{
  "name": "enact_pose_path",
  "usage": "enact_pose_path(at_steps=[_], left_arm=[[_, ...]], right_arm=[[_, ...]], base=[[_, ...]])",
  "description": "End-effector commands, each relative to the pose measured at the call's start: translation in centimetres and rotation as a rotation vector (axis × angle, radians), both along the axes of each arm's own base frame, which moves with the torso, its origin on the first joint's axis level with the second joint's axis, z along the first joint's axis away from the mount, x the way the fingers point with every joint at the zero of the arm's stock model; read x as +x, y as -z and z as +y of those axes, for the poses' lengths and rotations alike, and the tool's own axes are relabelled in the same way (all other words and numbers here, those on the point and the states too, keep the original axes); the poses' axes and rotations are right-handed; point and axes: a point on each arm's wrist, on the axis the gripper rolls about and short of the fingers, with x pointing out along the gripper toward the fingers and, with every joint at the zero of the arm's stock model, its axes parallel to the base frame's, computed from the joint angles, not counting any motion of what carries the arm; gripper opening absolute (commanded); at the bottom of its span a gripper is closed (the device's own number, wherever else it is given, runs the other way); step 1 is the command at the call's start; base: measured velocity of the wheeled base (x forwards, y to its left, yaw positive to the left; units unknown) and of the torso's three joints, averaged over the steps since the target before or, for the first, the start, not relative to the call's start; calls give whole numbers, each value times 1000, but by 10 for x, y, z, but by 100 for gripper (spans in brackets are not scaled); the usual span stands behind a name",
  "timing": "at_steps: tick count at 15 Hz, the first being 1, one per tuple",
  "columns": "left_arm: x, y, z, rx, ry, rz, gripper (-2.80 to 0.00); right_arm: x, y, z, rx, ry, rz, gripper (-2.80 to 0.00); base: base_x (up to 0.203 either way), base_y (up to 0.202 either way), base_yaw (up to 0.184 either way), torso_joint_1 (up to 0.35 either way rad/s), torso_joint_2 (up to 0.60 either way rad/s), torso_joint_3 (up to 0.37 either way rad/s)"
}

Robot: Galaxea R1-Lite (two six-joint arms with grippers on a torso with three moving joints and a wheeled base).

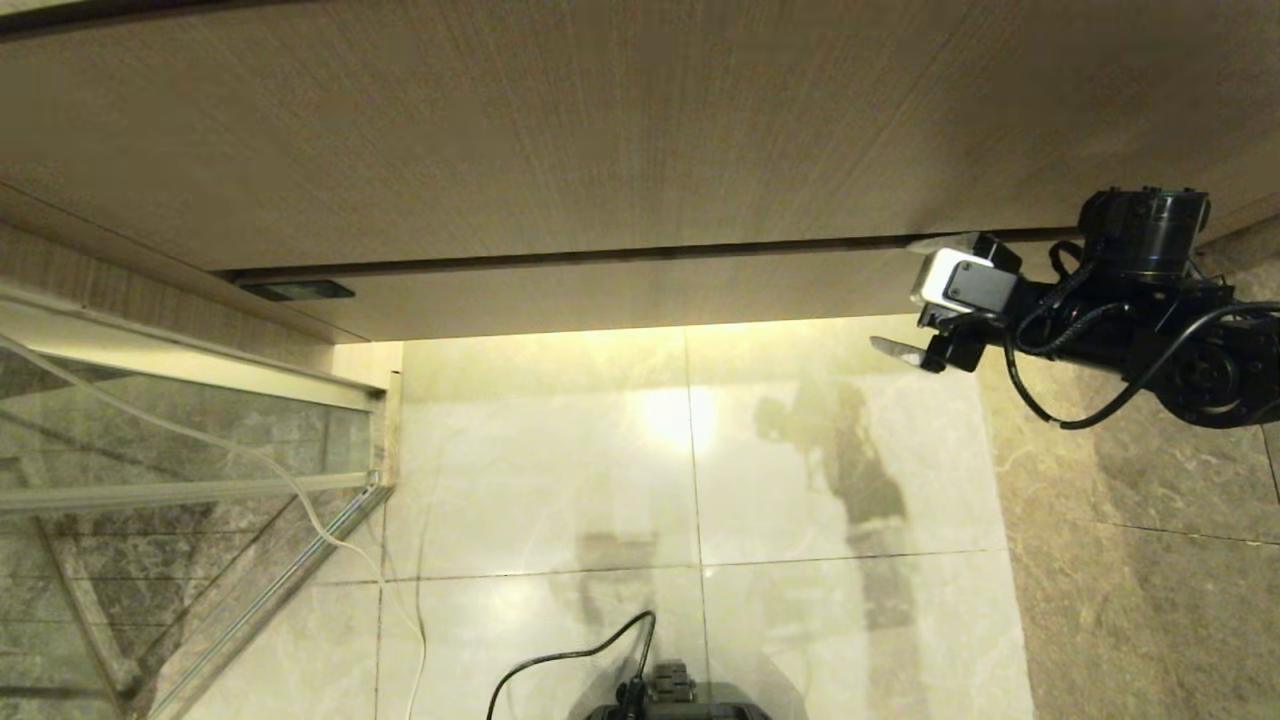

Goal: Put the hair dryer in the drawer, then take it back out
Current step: Pull open the drawer

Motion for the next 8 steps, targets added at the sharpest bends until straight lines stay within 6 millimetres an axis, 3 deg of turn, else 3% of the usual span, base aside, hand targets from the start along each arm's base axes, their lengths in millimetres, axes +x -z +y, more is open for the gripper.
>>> enact_pose_path(at_steps=[1, 8], left_arm=[[4, 11, 0, 0, -1, 37, 0], [4, 11, 0, 0, -1, 38, 0]], right_arm=[[0, 2, 3, -6, -10, 4, 0], [5, 11, 10, -8, -30, 19, 0]], base=[[0, 0, 0, 0, 0, 0], [0, 0, 0, 0, 0, 0]])
